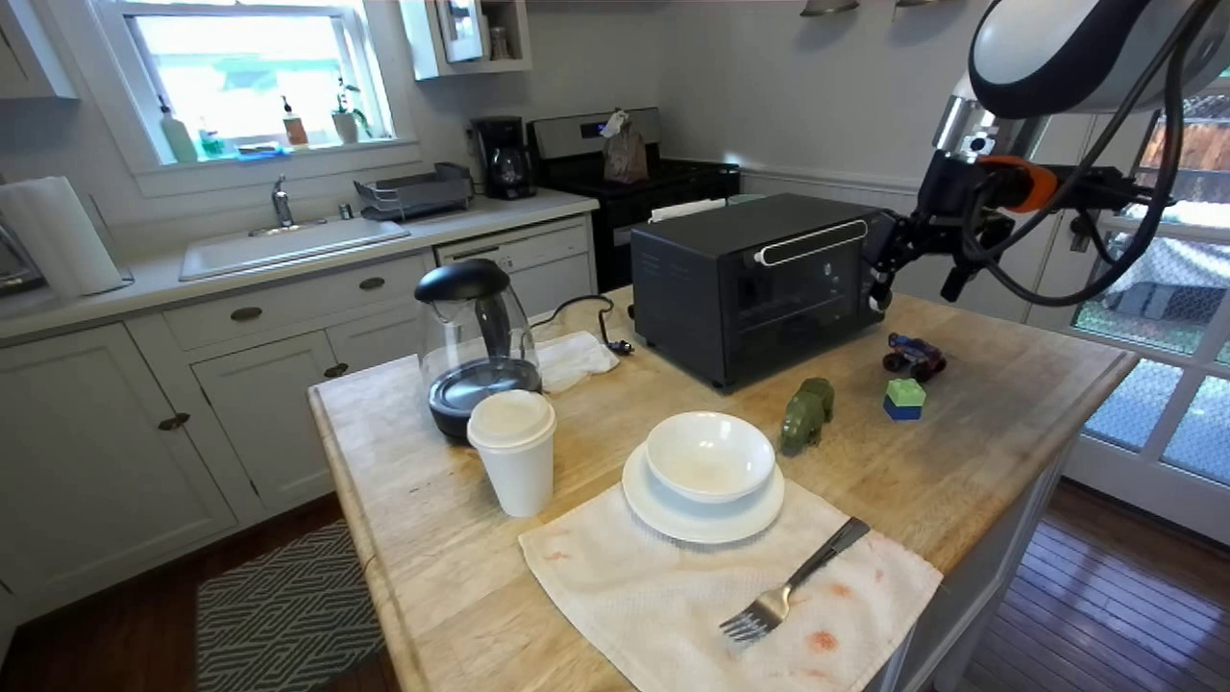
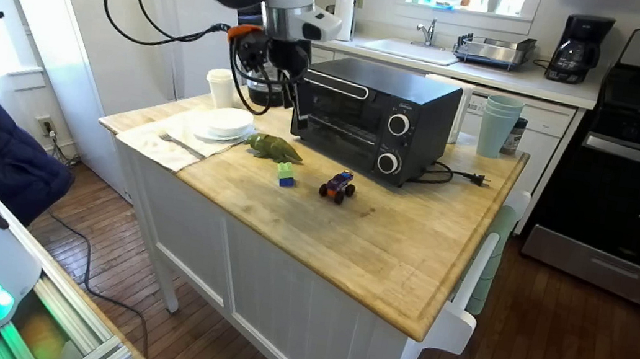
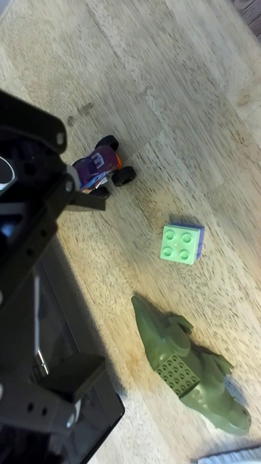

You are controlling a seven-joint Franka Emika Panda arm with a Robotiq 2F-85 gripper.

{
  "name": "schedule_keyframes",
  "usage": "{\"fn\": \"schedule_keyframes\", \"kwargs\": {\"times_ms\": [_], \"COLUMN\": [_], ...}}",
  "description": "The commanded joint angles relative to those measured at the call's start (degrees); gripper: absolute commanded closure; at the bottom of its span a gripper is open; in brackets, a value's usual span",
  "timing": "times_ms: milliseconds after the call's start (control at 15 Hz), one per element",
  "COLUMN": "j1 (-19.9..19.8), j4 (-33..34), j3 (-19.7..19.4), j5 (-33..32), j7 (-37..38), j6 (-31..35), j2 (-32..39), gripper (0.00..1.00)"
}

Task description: Pick up the lime green lego block and put it on the blue lego block

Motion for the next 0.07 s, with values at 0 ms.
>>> {"fn": "schedule_keyframes", "kwargs": {"times_ms": [0], "j1": [-0.64], "j4": [0.0], "j3": [0.63], "j5": [-0.14], "j7": [0.12], "j6": [-0.16], "j2": [-0.05], "gripper": [0.0]}}
